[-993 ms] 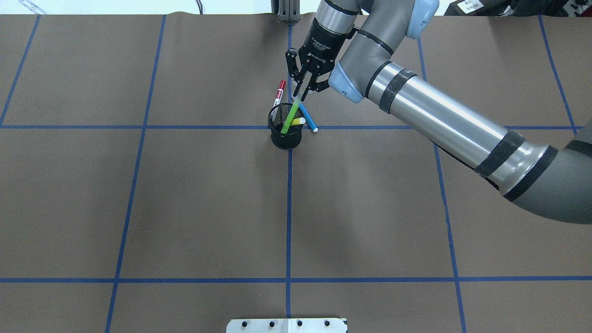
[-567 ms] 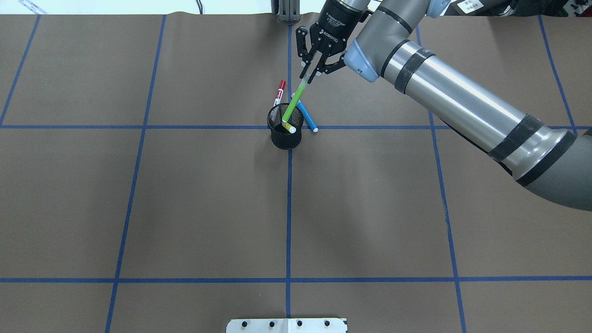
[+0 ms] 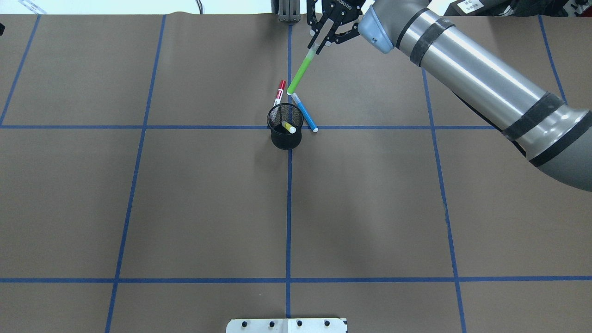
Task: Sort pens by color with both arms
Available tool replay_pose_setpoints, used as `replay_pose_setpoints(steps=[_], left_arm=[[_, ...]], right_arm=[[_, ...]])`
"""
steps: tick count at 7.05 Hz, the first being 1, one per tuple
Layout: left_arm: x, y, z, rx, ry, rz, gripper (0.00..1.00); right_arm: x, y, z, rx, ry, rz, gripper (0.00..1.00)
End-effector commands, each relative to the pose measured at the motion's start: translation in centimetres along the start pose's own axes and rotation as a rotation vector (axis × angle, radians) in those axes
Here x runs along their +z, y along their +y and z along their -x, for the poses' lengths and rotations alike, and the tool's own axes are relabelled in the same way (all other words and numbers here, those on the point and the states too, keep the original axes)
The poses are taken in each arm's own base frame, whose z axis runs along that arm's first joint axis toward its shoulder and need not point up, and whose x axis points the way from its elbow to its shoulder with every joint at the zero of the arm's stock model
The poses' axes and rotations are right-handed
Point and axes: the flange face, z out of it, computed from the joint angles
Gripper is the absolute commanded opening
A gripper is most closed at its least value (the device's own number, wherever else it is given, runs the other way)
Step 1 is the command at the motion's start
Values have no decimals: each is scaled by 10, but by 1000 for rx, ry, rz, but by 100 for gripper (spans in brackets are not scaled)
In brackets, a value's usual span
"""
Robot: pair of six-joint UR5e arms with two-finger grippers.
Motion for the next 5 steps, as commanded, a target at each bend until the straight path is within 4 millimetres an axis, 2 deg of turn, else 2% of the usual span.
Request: replay_pose_setpoints(steps=[1,2,3,4,5], left_arm=[[-21,4,-102,-182,59,-52,99],[-25,7,-133,-229,95,-114,99],[-16,11,-148,-233,117,-143,99],[-17,11,-146,-198,135,-165,99],[-8,15,-135,-116,120,-151,99]], right_arm=[[-9,10,25,-138,13,-84,18],[-11,19,43,-199,21,-123,18],[-8,31,59,-237,21,-130,18],[4,43,73,-283,29,-149,18],[40,54,82,-377,36,-221,18]])
